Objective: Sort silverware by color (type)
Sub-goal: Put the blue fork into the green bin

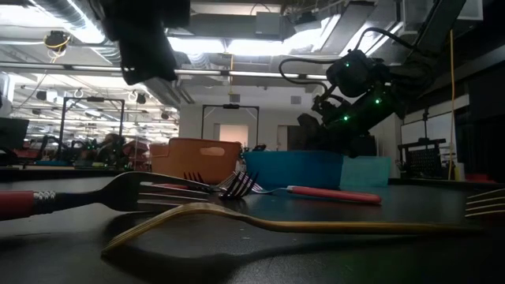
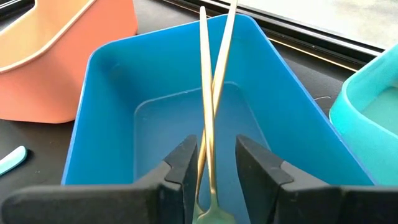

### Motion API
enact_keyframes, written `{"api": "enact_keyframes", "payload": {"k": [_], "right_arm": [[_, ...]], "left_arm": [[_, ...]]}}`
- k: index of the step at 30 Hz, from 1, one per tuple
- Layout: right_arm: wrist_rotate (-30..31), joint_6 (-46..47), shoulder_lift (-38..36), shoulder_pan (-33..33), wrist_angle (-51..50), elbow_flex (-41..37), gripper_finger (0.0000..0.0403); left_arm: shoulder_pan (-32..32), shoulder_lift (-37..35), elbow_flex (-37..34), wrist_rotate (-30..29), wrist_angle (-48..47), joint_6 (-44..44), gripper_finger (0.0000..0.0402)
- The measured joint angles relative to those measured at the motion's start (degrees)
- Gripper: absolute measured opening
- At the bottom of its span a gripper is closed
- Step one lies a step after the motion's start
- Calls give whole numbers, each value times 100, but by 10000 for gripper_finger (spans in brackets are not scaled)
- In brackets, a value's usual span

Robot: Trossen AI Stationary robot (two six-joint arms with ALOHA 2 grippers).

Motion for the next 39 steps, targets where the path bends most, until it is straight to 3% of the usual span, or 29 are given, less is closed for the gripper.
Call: {"api": "enact_keyframes", "payload": {"k": [13, 24, 33, 39], "right_arm": [[0, 0, -2, 0, -2, 0, 99], [0, 0, -2, 0, -2, 0, 99], [0, 0, -2, -1, -4, 0, 99], [0, 0, -2, 0, -4, 0, 99]], "left_arm": [[-575, -1, 0, -1, 4, -1624, 73], [-1387, -1, 4, 708, -580, -1653, 73], [-2279, -1, 4, -94, -1497, -1648, 73], [-2710, 19, -253, -181, -1290, -1654, 73]]}}
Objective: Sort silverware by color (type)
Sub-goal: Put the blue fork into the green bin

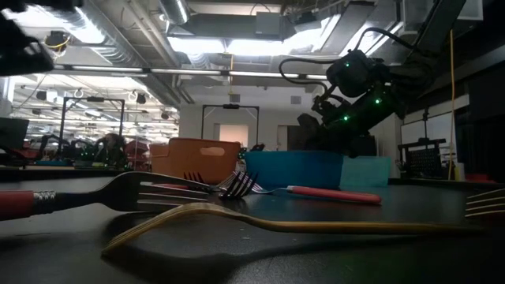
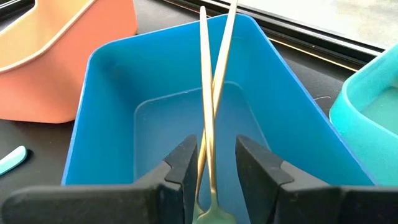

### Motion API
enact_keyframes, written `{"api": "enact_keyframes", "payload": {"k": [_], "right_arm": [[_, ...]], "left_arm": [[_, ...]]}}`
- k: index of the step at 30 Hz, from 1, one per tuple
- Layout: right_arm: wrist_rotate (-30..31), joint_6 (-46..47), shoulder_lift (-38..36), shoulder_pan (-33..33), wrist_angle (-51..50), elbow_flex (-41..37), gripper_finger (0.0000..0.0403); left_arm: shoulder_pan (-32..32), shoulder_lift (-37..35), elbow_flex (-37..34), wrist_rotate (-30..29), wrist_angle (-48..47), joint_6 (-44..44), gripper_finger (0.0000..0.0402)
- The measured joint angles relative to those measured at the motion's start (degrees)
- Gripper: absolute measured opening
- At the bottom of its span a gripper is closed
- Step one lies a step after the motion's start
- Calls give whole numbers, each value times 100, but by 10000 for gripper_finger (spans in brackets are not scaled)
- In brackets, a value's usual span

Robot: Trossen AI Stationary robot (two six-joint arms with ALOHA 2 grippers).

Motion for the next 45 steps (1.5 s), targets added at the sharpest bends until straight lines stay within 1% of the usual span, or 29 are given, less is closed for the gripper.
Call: {"api": "enact_keyframes", "payload": {"k": [4, 10, 17, 22, 30, 36, 39, 45], "right_arm": [[0, 0, 0, -1, 0, 0, 99], [0, 0, -2, 0, 0, 0, 99], [0, -2, -2, 0, 0, 0, 99], [0, -2, -2, 0, 0, 0, 99], [2, -2, -2, 0, 0, 0, 99], [2, -2, -2, -2, 0, 0, 99], [2, -2, -2, -2, 0, 0, 99], [2, -3, -2, -2, 0, 0, 99]], "left_arm": [[-193, 194, -146, 11, 228, -1, 73], [-369, 671, -239, 25, 602, 6, 73], [-493, 1246, -244, 25, 602, 8, 73], [-516, 1532, -244, 25, 623, 8, 73], [-518, 1728, -222, 19, 664, 15, 73], [-527, 1738, -228, -194, 658, 12, 71], [-525, 1741, -233, -236, 657, 12, 58], [-523, 1747, -237, -312, 645, 16, 12]]}}
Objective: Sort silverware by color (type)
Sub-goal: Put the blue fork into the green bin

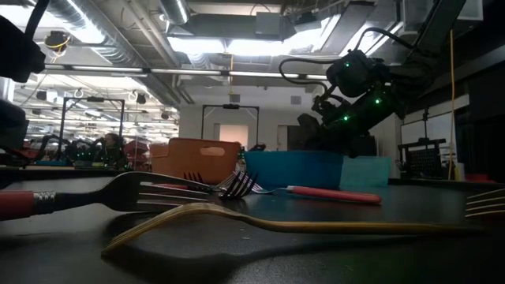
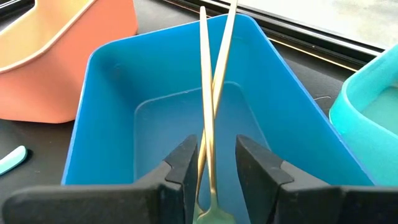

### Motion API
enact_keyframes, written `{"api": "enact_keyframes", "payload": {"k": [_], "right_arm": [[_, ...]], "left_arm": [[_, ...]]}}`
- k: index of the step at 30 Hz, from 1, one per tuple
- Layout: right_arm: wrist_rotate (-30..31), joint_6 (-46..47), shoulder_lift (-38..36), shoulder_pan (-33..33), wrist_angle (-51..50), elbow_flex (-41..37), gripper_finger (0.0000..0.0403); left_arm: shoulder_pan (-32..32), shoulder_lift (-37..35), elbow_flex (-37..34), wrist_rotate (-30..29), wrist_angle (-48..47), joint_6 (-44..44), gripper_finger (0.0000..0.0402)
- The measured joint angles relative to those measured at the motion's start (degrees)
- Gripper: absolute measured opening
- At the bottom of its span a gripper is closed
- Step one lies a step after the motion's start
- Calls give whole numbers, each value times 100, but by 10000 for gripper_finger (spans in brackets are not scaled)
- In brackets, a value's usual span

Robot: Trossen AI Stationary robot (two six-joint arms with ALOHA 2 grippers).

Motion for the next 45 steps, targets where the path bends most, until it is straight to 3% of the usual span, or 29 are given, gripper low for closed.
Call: {"api": "enact_keyframes", "payload": {"k": [11, 21, 37, 41, 45], "right_arm": [[-36, 1, -47, 1, 9, -2, 99], [-742, -114, -68, 2, 16, 231, 99], [-780, -753, -80, 2, -31, 584, 99], [-1340, -810, -235, 2, -49, 586, 99], [-2271, -803, -480, 2, -57, 586, 99]], "left_arm": [[7, 2, 5, -7, 4, 35, 5], [180, 33, 270, -214, -256, 121, 2], [1197, 20, 689, -880, -283, 2326, 1], [1507, 15, 799, -1095, -296, 3031, 1], [1822, 11, 890, -1301, -297, 3862, 1]]}}
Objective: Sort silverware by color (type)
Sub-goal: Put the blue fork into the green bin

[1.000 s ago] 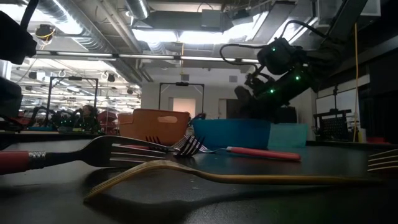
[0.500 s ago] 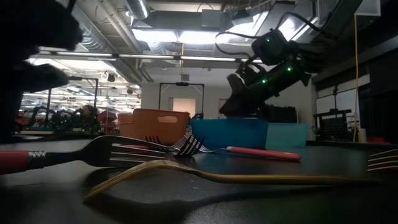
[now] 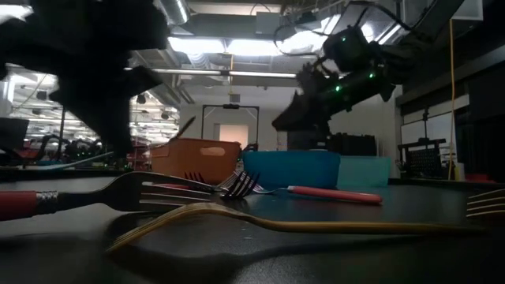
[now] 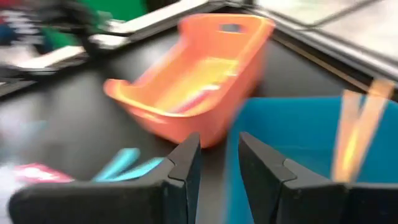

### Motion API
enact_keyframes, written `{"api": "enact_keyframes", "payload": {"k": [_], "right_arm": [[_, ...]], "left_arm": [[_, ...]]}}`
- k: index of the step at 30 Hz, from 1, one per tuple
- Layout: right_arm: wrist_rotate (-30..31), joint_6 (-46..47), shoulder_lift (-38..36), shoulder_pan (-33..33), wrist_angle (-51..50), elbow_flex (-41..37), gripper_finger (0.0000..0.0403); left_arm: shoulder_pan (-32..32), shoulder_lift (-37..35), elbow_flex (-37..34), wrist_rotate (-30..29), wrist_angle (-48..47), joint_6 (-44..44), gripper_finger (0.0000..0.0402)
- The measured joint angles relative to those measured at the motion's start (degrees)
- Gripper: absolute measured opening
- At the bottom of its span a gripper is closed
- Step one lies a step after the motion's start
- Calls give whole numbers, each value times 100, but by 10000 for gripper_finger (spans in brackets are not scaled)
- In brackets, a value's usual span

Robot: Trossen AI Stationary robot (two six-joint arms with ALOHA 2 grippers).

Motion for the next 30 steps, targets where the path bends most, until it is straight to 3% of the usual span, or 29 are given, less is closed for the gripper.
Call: {"api": "enact_keyframes", "payload": {"k": [4, 8, 20, 30], "right_arm": [[-968, 255, -232, 2, -2, 0, 99], [-1469, 968, -377, 2, 2, 0, 99], [-2135, 2720, -385, 49, -98, 0, 99], [-2071, 2868, -383, 670, -320, 371, 99]], "left_arm": [[287, 0, 68, -235, 20, 917, 1], [545, 0, 69, -494, 238, 1830, 1], [1292, -2, 69, -767, 1381, 4384, 1], [1669, -4, 71, -767, 2214, 5505, 1]]}}
